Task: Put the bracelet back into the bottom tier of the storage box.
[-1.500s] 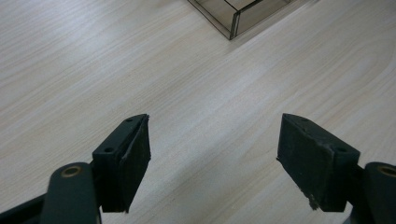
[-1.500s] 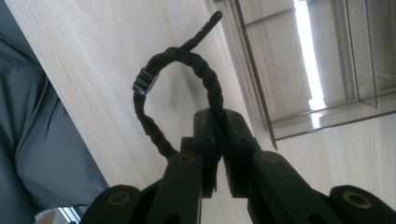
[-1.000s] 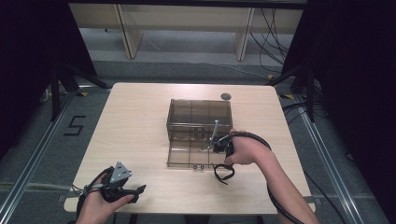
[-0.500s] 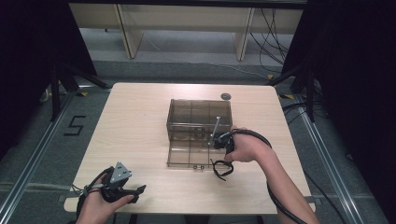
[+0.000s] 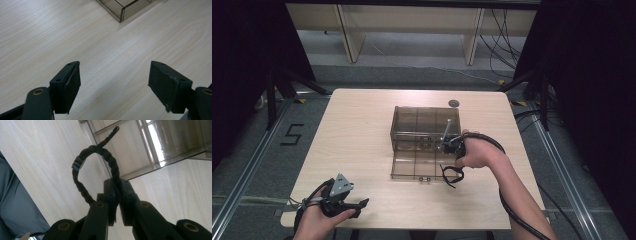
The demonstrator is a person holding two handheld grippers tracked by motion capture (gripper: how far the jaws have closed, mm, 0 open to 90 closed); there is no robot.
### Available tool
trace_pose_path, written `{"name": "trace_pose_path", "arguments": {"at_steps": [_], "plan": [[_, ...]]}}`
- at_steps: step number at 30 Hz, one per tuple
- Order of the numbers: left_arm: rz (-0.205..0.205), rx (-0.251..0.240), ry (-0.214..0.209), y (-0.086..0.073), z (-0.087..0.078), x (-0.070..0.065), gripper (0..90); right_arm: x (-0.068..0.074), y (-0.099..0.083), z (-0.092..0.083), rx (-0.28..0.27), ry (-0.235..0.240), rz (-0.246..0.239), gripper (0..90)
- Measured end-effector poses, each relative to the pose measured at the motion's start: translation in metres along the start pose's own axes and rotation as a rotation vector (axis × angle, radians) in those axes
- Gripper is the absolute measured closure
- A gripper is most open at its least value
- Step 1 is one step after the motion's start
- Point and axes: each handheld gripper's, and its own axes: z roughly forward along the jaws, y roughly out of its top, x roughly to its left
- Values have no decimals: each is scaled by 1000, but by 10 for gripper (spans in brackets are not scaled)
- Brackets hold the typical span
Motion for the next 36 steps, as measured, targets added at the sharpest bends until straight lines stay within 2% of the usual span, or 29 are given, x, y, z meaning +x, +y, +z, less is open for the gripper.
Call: {"name": "trace_pose_path", "arguments": {"at_steps": [2, 3, 5, 8, 9, 11, 12, 16, 18, 19, 20, 23, 24, 25, 29, 32, 33, 34, 36], "plan": [[-5, -1, -2, 0, 1, 0, 252, -3, 1, 0, -4, 9, -8, 853], [6, 10, 4, 0, 1, 1, 252, -4, 2, -1, -8, 7, -10, 853], [-15, 3, 1, 0, 1, 0, 252, -7, 3, -1, -6, 7, -22, 853], [5, 12, -5, 0, 1, 1, 252, -8, 5, -4, -19, 0, -17, 853], [5, 12, -6, 0, 1, 1, 252, -10, 6, -4, -20, 9, -30, 853], [0, 7, -9, 0, 2, 1, 251, -11, 8, -6, -22, 2, -16, 853], [-1, 6, -8, 0, 2, 1, 251, -12, 9, -6, -22, 2, -32, 853], [1, 6, -9, 0, 2, 1, 251, -13, 11, -9, -22, -3, -17, 853], [32, 32, -13, 1, 0, 2, 251, -13, 12, -11, -27, -22, -27, 853], [9, 26, -17, 0, 1, 1, 250, -13, 13, -13, -21, -14, -10, 853], [-7, 12, -9, 0, 2, 0, 250, -14, 14, -13, -26, -19, -21, 853], [-2, 12, -3, 0, 2, 0, 250, -14, 15, -13, -30, -7, 1, 853], [27, 30, -10, 0, 0, 2, 250, -15, 16, -13, -34, -8, -8, 853], [25, 28, -9, 0, 0, 2, 249, -16, 17, -13, -32, -26, -15, 853], [26, 27, -9, 0, 1, 2, 250, -18, 18, -10, -35, -8, -10, 853], [15, 18, -7, 0, 1, 1, 250, -18, 19, -10, -26, -22, 4, 853], [29, 29, -8, 0, 0, 2, 250, -20, 19, -9, -40, -26, -15, 853], [27, 28, -8, 0, 0, 2, 250, -21, 19, -8, -38, -9, 0, 853], [27, 27, -9, 0, 0, 2, 250, -22, 19, -8, -37, -25, -9, 853]]}}
